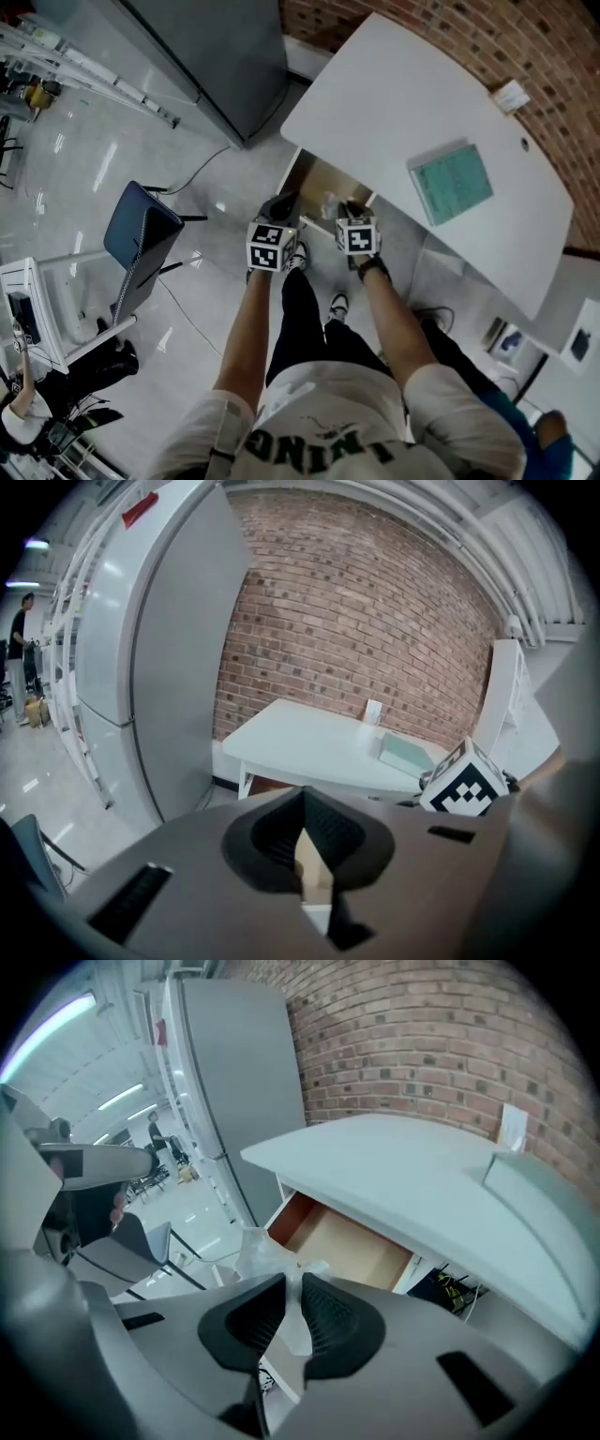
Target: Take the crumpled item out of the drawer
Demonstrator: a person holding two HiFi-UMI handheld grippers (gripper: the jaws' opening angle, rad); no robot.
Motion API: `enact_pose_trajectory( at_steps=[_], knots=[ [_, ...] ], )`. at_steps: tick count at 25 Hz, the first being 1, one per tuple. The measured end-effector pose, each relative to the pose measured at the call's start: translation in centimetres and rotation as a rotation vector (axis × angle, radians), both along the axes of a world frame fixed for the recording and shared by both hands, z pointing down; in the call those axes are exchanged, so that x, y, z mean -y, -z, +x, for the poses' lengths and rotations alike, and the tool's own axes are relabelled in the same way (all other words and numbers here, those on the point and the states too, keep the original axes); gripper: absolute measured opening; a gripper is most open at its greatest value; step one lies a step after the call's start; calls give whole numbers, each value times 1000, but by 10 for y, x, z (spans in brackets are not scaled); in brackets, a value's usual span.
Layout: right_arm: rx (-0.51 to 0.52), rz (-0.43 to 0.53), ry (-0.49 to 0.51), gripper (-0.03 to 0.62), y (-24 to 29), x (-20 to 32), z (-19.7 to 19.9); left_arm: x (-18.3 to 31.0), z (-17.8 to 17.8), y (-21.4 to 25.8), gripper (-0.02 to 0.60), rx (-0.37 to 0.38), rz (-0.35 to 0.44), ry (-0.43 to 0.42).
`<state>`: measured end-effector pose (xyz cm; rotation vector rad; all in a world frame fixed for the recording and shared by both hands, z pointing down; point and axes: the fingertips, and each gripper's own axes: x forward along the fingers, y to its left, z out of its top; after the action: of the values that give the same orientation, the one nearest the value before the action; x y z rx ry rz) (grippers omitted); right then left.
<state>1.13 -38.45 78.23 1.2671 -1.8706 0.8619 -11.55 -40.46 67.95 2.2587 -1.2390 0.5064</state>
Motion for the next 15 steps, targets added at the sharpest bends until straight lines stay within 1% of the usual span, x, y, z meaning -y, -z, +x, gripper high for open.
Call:
enact_pose_trajectory(
  at_steps=[2, 5, 11, 15],
  knots=[
    [6, 30, -8, 52, 24, -7, 7, -7, 7, 22, 0, -2, 32, 5],
    [30, 101, -18, 52, 61, -19, 19, -19, 18, 55, -1, -2, 75, 15],
    [28, 249, -74, 52, 138, -41, 62, -49, 34, 117, 0, -12, 142, 44],
    [38, 344, -109, 52, 180, -57, 94, -71, 45, 150, 0, 2, 193, 56]
  ],
)
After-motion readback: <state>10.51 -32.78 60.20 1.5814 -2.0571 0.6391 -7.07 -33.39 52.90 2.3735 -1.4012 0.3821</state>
